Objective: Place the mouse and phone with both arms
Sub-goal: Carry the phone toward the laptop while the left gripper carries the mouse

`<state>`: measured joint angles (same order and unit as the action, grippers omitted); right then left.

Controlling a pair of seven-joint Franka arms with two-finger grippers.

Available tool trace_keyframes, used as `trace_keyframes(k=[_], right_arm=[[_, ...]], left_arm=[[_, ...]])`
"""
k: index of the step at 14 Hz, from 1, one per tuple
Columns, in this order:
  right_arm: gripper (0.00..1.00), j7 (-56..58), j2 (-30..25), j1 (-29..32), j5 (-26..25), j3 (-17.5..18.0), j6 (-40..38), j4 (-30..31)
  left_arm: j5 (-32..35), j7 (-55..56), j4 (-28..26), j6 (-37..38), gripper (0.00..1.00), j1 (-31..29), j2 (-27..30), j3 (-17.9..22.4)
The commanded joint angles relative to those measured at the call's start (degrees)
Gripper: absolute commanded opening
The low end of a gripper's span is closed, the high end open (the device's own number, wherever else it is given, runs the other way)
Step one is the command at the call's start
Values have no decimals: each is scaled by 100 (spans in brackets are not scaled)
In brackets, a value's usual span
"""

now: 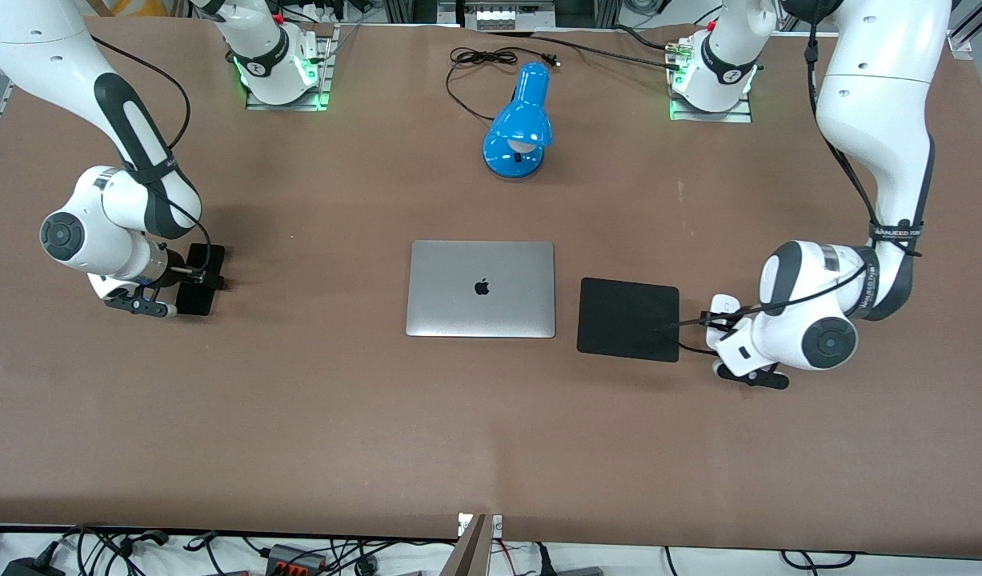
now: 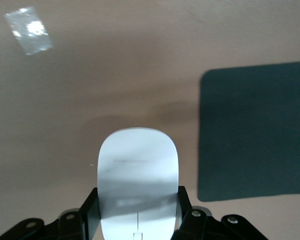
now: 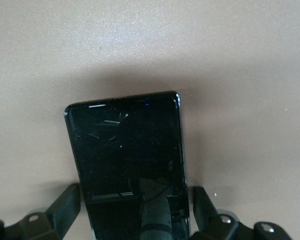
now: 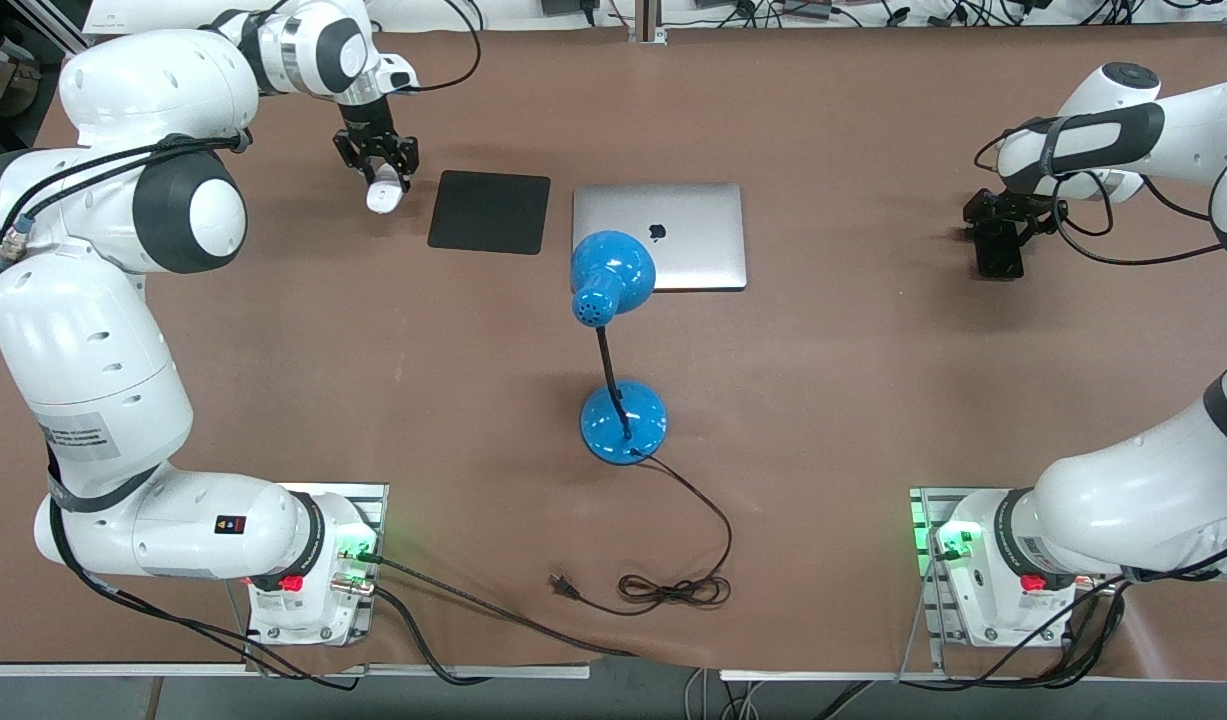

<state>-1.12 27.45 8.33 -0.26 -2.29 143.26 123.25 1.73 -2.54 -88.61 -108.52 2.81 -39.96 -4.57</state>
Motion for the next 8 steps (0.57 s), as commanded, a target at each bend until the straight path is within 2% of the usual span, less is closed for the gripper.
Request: trace_keyframes(k=[1,4,7,8], right_arm=[[82,-64,-20,2,-53,1,-97,-21],[56,-55,-20,-7,-53,1,-105,-21],[44,-46,-55,-7,-53,1,-105,-29],[43,-20,-90,-16,-62,1,-105,-29]], left_arm=[[-6,43,-16,182,46,-44,93,-105],[-217,43,-16,243,47,-61,93,-123],[-226,43,-25,252,49,-61,85,-123],[-226,43,-25,252,49,-53,85,-123]])
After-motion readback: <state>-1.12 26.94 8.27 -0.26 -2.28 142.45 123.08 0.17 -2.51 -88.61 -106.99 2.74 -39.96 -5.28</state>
